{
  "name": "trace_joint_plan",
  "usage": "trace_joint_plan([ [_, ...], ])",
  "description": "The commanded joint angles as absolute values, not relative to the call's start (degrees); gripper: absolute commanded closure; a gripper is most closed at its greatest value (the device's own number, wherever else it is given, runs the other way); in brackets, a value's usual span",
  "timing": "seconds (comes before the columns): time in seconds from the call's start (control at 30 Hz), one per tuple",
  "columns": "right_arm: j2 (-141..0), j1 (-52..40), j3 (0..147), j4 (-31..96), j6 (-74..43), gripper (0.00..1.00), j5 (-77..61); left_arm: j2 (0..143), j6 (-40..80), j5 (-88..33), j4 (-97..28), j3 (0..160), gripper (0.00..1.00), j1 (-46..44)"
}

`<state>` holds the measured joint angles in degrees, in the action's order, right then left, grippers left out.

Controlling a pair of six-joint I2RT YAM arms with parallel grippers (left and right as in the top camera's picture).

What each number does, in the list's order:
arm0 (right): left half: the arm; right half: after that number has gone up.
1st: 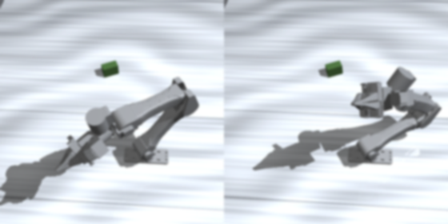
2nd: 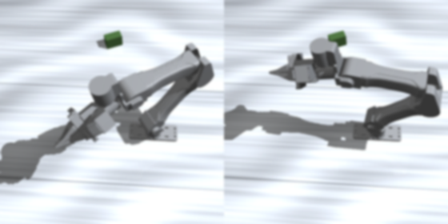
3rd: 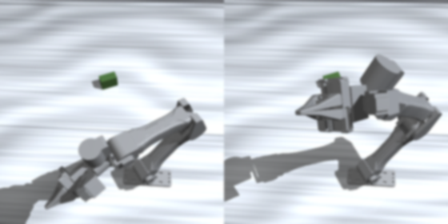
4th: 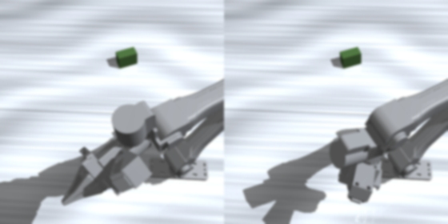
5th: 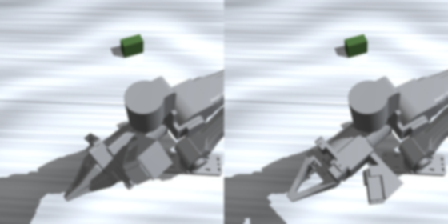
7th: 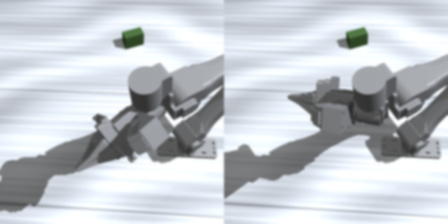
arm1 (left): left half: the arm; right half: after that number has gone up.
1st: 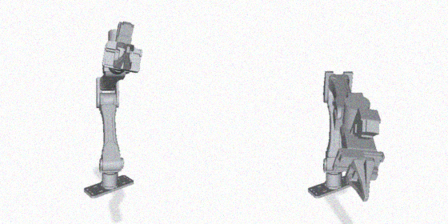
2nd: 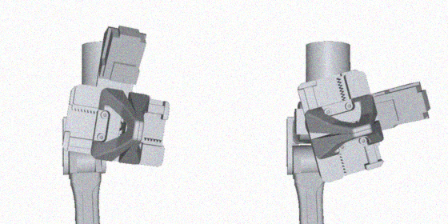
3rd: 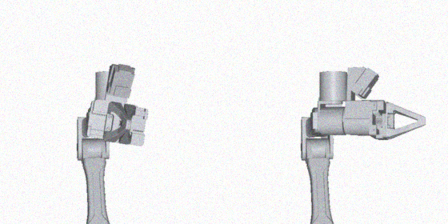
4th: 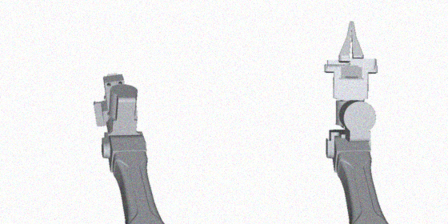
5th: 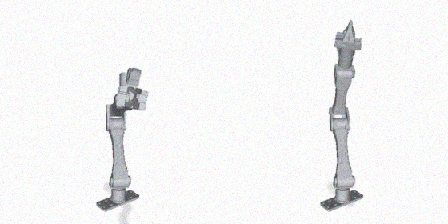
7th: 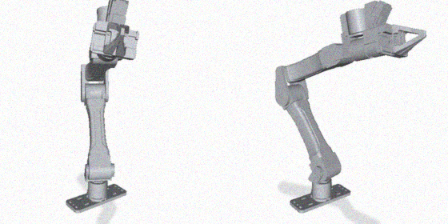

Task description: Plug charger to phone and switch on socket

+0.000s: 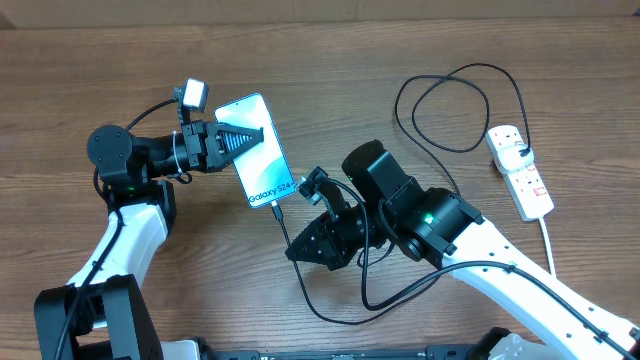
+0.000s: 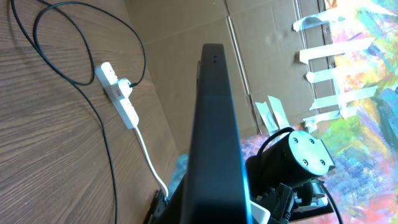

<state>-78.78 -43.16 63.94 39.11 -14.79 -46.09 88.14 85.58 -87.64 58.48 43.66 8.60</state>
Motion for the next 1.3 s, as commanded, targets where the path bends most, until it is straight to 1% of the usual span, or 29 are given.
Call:
trace_joint_plan([
  [0.0,-78.7,-43.1,63.8,38.9,-14.8,0.96,-46.0,87.6,86.3,-87.0,59.0,44.8,0.96,8.4],
  [0.13,-78.7,-43.1,63.8,40.5,-14.9,0.96,-43.5,87.6,86.2,-87.1,59.0,44.8,0.96,8.4],
  [0.97,-78.7,-43.1,63.8,39.5,-14.7,0.96,-45.1,87.6,86.2,-87.1,59.0,44.8,0.96,8.4],
  [1.27,-78.7,-43.1,63.8,41.2,-14.7,0.96,-45.1,87.6,86.2,-87.0,59.0,44.8,0.96,8.4],
])
